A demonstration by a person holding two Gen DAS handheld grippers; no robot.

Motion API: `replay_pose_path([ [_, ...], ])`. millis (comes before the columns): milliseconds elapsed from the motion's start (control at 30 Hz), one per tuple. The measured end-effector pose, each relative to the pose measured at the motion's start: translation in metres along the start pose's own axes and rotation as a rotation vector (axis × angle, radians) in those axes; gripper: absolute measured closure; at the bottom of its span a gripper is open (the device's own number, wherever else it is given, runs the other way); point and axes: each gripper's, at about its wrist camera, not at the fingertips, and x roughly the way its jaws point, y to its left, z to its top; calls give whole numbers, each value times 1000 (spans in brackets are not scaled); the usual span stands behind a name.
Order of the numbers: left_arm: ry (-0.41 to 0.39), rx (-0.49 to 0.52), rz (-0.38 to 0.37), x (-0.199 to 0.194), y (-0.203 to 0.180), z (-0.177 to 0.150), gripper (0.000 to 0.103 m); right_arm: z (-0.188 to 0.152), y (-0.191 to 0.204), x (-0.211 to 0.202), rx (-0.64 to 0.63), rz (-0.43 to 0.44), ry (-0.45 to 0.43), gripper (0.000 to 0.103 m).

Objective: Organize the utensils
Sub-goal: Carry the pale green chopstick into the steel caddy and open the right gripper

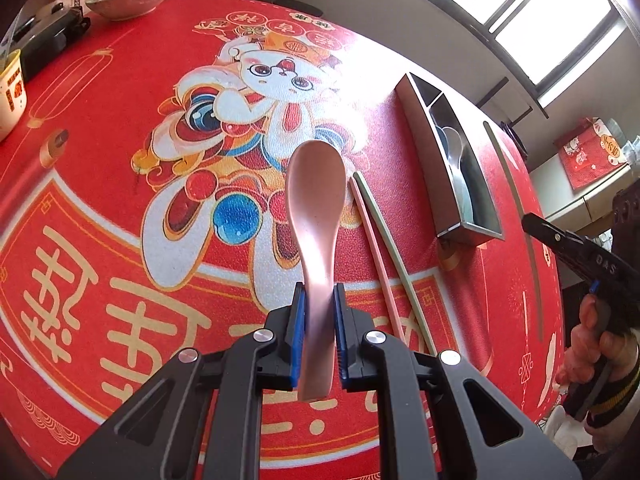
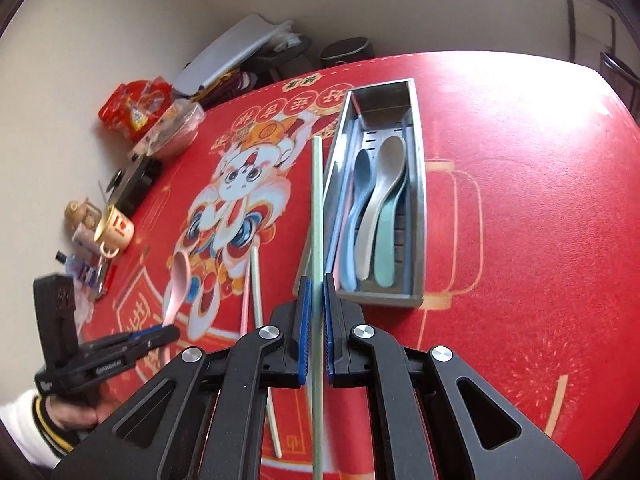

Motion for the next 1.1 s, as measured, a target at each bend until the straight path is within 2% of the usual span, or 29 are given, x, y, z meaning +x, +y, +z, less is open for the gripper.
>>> replay_pose_path([
  [133, -24, 0, -24, -5, -1, 9, 90, 37, -15, 23, 110, -11, 2, 97],
  [300, -45, -7, -40, -10, 1, 19, 90, 69, -12, 60, 159, -39, 27, 97],
  [467, -51, -27, -28, -15, 12, 22, 90, 87, -13, 92, 206, -65, 56, 97],
  [633, -48, -59, -9, -18, 27, 22, 90, 89, -17, 112, 236, -85, 89, 97],
  [867, -45, -51, -17, -16, 20, 31, 90, 87, -16, 112, 235, -33, 81, 95],
  [967, -38, -21, -33, -13, 5, 36, 90, 86, -16, 99, 226, -17, 62, 95],
  [1100, -25, 25, -60, -7, -18, 44, 90, 78, -14, 74, 166, -45, 29, 95],
])
